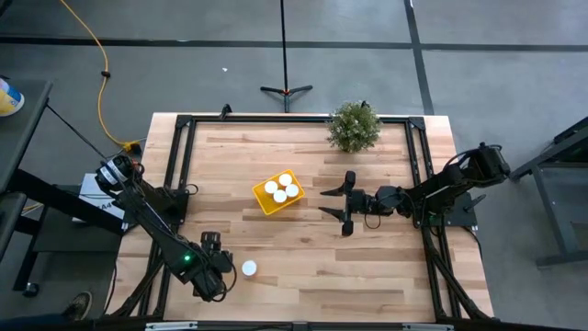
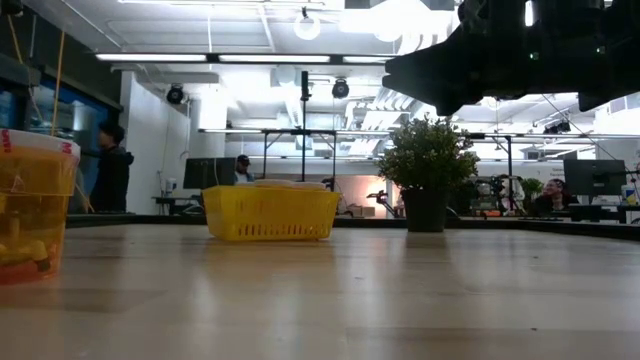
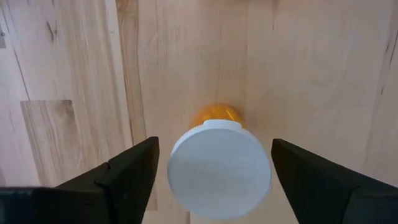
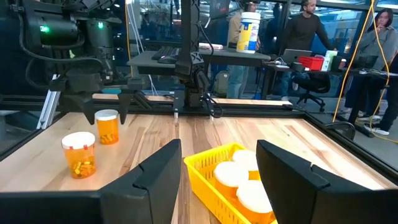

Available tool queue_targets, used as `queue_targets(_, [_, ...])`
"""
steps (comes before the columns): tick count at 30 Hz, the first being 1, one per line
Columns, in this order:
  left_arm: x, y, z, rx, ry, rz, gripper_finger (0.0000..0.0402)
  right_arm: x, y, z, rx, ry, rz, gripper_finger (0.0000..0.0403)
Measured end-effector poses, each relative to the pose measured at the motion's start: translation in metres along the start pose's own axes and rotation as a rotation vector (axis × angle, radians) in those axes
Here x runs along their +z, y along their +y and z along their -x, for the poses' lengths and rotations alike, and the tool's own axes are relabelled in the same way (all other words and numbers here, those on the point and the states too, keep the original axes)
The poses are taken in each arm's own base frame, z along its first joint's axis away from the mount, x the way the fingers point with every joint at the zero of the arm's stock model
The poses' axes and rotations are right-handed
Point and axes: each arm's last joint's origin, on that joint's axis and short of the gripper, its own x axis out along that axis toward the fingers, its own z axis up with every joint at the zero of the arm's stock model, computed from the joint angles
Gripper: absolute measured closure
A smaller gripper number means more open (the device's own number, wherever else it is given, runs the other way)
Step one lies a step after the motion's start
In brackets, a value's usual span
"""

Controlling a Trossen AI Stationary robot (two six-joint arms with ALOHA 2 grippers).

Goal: Pick and place pill bottles into a basket
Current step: Put the yellow pill bottle into the bin

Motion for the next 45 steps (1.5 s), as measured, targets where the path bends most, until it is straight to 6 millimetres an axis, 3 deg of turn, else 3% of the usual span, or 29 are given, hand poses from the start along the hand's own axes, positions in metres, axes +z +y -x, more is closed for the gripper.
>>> queue_targets(13, [0.0,0.0,0.0,0.001,-0.002,-0.003,0.0139,0.0,0.0,0.0,0.005,0.0,0.0,0.0204])
queue_targets(33, [0.0,0.003,0.002,-0.001,0.043,-0.02,0.0148,0.0,0.0,0.0,0.004,0.0,0.0,0.0204])
queue_targets(45, [0.035,0.036,0.03,0.07,0.114,-0.012,0.0149,0.0,0.0,0.0,-0.004,0.0,-0.001,0.0204])
